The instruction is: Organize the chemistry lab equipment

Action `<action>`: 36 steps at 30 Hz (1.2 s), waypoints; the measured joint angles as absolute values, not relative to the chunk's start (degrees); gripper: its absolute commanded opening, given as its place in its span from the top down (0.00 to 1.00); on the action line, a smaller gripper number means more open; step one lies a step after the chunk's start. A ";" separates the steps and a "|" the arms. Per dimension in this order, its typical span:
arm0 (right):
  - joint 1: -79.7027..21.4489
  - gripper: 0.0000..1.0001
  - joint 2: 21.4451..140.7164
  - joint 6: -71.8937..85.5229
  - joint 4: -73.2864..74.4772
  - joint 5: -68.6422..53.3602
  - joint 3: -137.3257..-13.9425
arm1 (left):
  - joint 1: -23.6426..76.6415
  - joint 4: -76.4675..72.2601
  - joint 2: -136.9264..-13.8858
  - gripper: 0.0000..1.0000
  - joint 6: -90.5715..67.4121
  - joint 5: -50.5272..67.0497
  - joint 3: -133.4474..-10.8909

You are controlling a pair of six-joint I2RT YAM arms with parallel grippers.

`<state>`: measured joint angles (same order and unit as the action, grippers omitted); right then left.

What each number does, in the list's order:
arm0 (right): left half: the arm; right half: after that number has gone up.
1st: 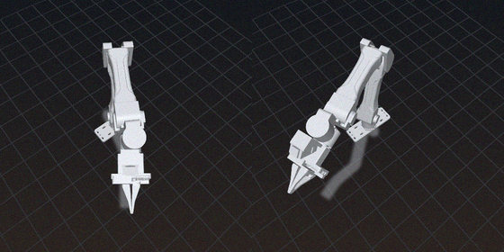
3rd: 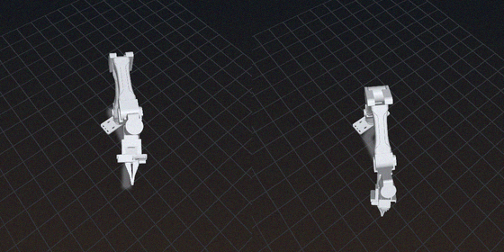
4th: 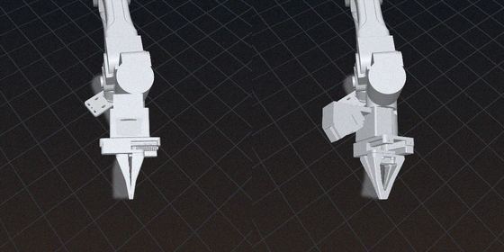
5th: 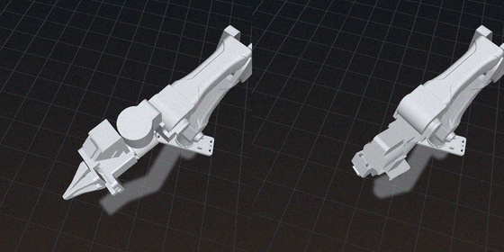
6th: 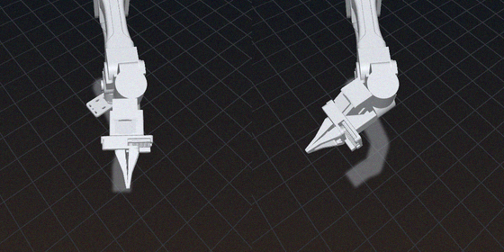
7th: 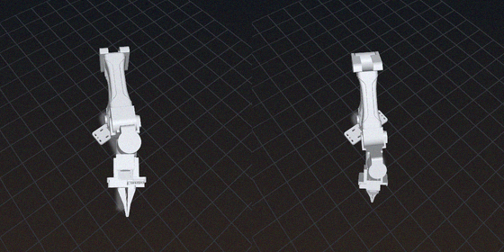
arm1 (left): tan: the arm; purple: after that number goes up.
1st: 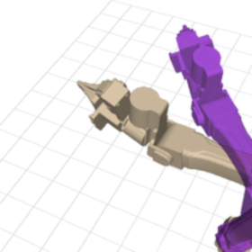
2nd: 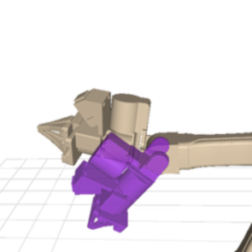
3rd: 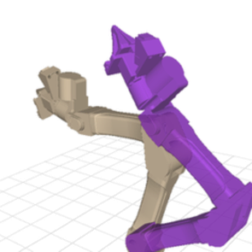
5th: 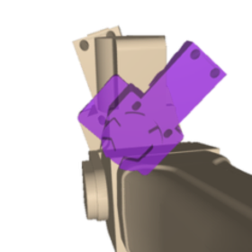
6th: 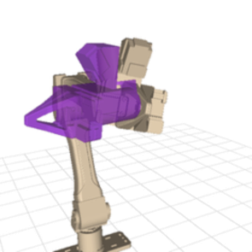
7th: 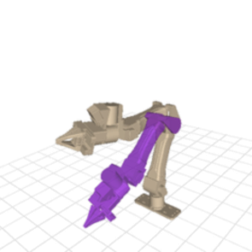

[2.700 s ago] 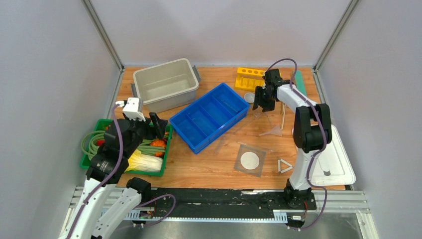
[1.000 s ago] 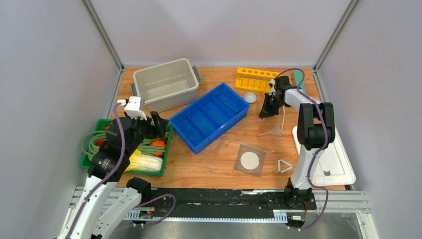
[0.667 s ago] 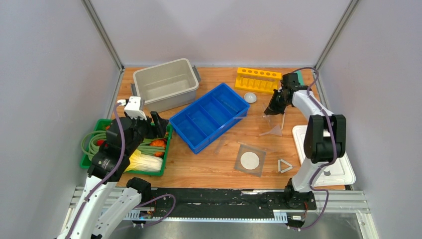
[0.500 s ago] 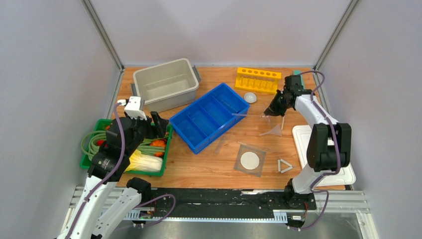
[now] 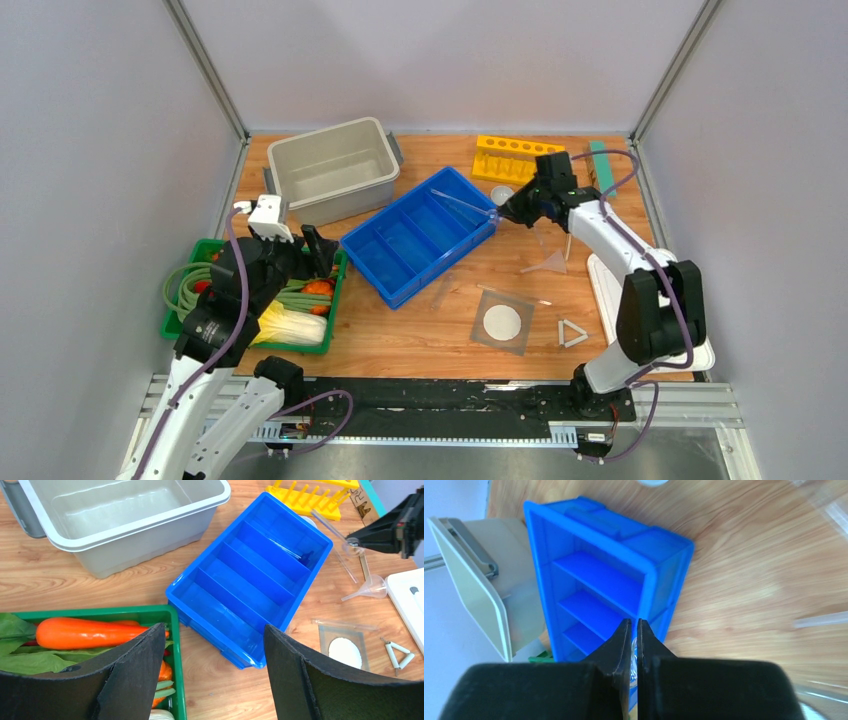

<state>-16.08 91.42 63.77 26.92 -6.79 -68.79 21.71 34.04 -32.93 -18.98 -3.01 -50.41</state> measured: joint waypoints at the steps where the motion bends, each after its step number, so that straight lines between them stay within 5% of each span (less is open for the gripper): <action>1: -17.56 0.95 92.55 65.45 26.59 -5.76 -69.63 | 21.71 34.04 -32.88 0.21 -18.98 -3.03 -50.41; 13: -30.20 0.96 100.44 84.79 28.69 8.01 -75.00 | 21.71 34.04 -32.64 0.21 -19.11 -2.07 -50.41; 36: -35.53 0.92 107.35 102.28 42.81 18.17 -80.86 | 21.71 34.04 -32.58 0.21 -19.20 -1.69 -50.41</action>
<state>-35.53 107.35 102.28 42.81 18.17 -80.86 21.71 34.04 -32.58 -19.20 -1.69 -50.41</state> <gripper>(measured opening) 0.067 0.793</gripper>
